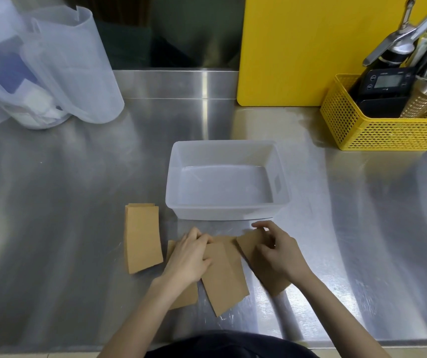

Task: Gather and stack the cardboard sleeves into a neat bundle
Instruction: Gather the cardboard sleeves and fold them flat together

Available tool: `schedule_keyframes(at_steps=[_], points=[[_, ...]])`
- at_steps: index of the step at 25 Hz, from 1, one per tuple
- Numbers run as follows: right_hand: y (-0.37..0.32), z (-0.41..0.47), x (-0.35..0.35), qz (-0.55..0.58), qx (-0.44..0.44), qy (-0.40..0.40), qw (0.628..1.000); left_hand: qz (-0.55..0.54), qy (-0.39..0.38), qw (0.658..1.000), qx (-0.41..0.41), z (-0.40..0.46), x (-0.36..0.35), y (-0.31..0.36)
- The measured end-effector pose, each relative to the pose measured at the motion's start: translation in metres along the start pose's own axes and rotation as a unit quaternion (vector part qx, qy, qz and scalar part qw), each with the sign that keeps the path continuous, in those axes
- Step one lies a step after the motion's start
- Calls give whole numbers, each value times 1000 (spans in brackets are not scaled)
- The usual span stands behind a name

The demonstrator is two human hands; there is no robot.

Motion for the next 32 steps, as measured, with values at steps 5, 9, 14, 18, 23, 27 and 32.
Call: schedule_keyframes(at_steps=[5, 9, 14, 18, 23, 27, 32], points=[[-12, 2, 12, 72, -19, 22, 997, -135, -9, 990, 41, -1, 15, -1], [-23, 0, 17, 98, -21, 9, 995, -232, -21, 970, 75, -3, 24, -6], [-35, -4, 14, 110, 5, 0, 994, -317, -36, 944, 87, -6, 33, 0], [-42, -4, 5, 83, 48, 6, 995, -358, -38, 928, 93, -9, 35, 5], [-41, -5, -5, 63, 60, 7, 996, -399, -36, 909, 115, -14, 34, 8], [-44, -6, -9, 40, 68, 9, 997, -417, -54, 898, 130, -18, 32, 11], [-45, -6, -12, 37, 70, -6, 997, -454, -56, 877, 150, -20, 29, 18]])
Point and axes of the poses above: each hand's wrist, its own z-axis towards the middle knuckle, its own x-axis out of the back of the hand, y = z × x, the point moved 1 cm from there along z, towards the middle knuckle, and after that the axes turned 13 degrees about y, right-handed, at the moved point
